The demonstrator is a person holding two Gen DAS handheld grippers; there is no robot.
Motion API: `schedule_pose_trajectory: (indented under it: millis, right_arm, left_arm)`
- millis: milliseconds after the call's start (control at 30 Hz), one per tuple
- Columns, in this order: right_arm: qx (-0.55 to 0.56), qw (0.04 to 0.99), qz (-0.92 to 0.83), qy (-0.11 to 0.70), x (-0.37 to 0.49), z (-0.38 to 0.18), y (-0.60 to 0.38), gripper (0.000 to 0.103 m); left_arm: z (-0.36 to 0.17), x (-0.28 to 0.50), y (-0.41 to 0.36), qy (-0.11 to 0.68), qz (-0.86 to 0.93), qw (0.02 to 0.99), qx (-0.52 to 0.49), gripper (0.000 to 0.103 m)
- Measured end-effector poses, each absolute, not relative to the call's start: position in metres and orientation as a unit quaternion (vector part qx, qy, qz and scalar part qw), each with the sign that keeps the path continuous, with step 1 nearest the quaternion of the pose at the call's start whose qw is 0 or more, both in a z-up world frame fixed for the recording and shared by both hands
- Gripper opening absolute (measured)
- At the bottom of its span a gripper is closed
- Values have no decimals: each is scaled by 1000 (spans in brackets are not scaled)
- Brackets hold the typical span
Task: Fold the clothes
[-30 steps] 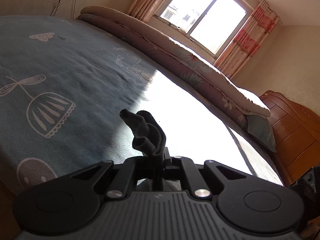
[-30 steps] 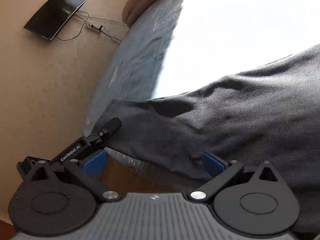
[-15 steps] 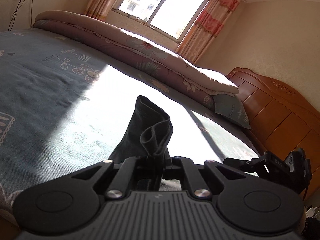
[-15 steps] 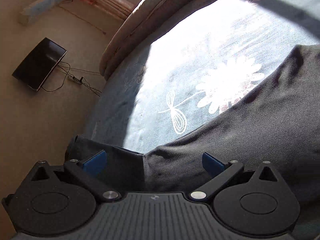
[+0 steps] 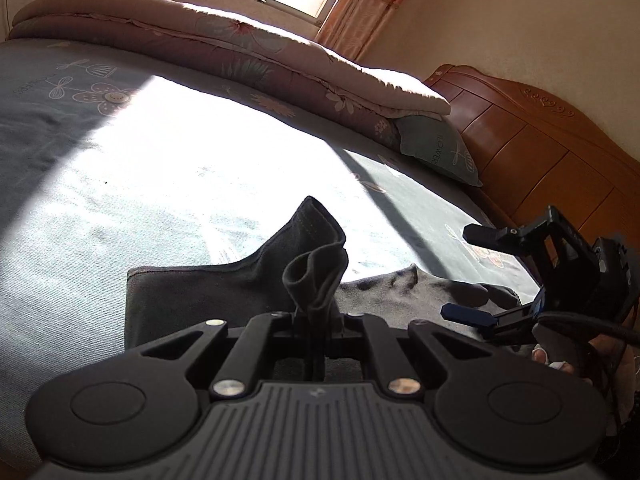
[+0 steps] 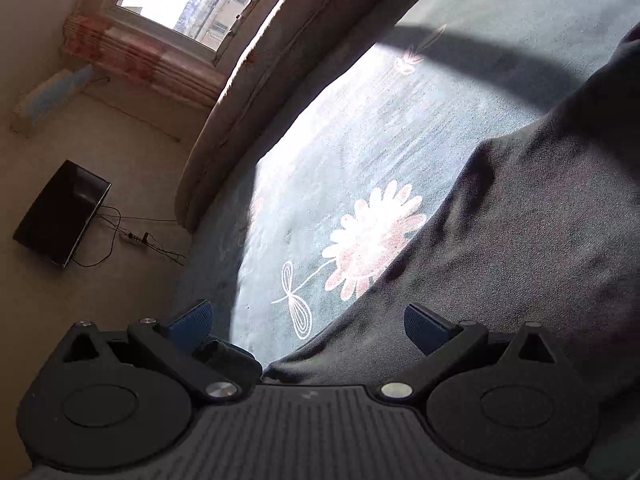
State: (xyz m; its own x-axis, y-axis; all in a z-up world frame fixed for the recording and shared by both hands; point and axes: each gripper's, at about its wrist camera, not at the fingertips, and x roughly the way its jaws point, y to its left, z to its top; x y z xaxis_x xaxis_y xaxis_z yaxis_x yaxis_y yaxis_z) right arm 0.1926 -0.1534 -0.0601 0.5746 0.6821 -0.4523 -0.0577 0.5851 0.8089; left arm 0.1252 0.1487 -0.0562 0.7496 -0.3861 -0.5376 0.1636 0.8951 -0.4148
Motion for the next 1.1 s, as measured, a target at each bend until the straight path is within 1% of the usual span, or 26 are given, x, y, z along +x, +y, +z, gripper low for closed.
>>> schedule_pose_trajectory:
  millis: [367,567,667,700,733,833,933,1033,1100]
  right_arm:
    - [396,791,218,411,199,-81,-161,103]
    - [396,786,220,420,202,-92,-164,103]
    - [395,787,220,420,202,-93,-166,103]
    - [395,787,220,420,202,-94,-166,103]
    - [395,787,220,420,203,-94,-166,103]
    - [397,786,219,422,203,-94,-168,103]
    - [396,788,219,418,203,-92,-170,103]
    - [398,789,220,414,202,-90,-171,103]
    - [398,790,220,412,202,-89,-172,103]
  left_arm:
    - [-77,134,104,359,-152,918,-78,6]
    - [-81,140,95,364,-150,917,-69,6]
    - [-85,142,86,375,-151,914,-38,7]
    - [-88,143,85,383,-154,910,-36,10]
    - [-90,144,86,390,-157,906,-43,15]
    - [-89,139,93,394,-164,902,-65,21]
    - [-78,128,108,375,-172,907,-86,40]
    - [-65,117,131,344,-179,916,-107,46]
    - [-60,118,148,333,-162,922,-115,47]
